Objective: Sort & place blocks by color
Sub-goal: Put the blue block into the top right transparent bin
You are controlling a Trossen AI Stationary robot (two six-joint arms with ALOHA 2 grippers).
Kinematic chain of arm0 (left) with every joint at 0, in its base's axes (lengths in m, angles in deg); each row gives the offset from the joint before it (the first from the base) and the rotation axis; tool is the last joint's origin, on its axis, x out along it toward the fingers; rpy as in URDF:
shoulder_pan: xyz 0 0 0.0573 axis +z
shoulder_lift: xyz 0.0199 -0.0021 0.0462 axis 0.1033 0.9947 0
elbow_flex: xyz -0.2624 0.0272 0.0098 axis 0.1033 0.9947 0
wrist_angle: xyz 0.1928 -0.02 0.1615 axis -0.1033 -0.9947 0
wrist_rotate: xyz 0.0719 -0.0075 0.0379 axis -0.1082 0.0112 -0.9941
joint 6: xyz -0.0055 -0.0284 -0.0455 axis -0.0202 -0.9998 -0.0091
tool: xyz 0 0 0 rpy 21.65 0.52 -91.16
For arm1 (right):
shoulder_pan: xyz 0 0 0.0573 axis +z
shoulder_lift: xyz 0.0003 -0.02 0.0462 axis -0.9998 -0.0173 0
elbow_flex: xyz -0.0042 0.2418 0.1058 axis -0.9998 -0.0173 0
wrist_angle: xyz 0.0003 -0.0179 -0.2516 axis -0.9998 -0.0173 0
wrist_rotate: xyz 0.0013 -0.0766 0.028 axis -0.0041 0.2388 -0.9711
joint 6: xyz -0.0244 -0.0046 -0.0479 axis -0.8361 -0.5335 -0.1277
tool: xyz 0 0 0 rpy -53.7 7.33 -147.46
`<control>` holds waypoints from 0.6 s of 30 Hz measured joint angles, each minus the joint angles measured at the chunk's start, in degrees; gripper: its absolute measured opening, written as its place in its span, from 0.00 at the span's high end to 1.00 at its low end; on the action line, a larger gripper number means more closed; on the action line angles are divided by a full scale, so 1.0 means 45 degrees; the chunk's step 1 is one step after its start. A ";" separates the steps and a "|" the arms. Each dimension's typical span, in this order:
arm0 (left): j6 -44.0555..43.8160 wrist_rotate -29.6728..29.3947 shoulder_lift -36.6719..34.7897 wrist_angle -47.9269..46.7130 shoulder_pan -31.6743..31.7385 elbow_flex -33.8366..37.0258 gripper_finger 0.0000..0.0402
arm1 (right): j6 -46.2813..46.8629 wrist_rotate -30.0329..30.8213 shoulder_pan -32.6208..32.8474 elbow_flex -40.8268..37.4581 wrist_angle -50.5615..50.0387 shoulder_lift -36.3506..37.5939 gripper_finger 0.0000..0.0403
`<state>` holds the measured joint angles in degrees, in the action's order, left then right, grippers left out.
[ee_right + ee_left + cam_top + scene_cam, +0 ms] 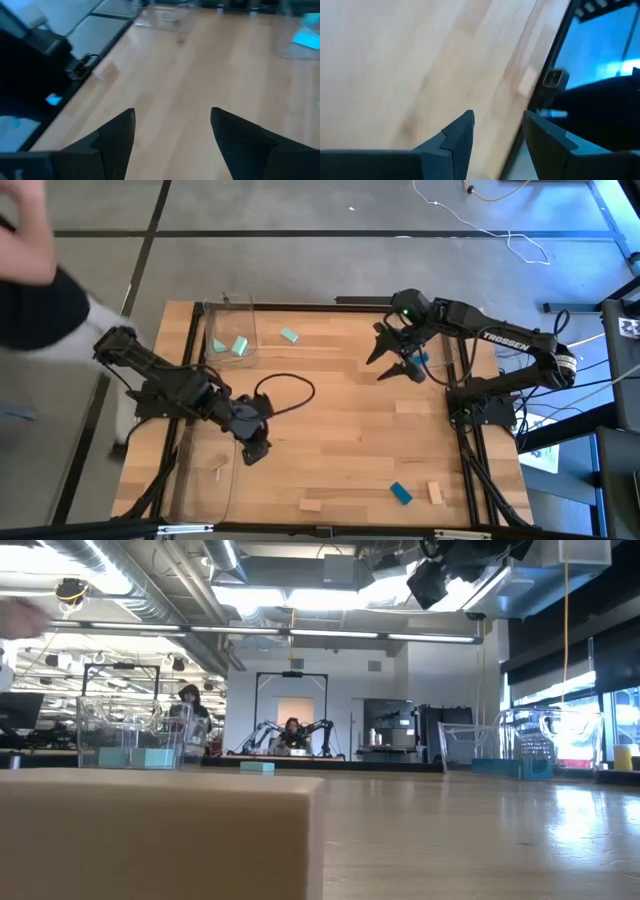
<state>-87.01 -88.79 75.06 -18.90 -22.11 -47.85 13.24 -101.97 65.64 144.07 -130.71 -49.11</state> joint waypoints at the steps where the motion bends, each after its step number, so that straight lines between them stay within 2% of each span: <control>1: 0.0623 -0.0148 -0.0005 0.0192 0.0052 -0.0002 0.60 | -0.0003 -0.0075 0.0146 0.0000 -0.0060 0.0000 0.36; 7: 0.4660 -0.0426 0.0584 0.0141 0.0099 -0.0002 0.61 | -0.0055 0.0304 0.1324 0.0000 -0.0186 0.0005 0.36; 13: 0.8970 -0.0632 0.1731 0.0100 0.0114 -0.0002 0.61 | -0.0047 0.2402 0.2883 0.0000 -0.0145 0.0005 0.36; 18: 1.0932 -0.0850 0.2384 -0.0182 0.0124 0.0003 0.61 | 0.0448 0.3571 0.4486 0.0000 -0.0037 0.0005 0.36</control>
<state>-37.82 -92.61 85.79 -19.72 -21.56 -47.84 15.26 -85.90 85.82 144.07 -130.88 -49.09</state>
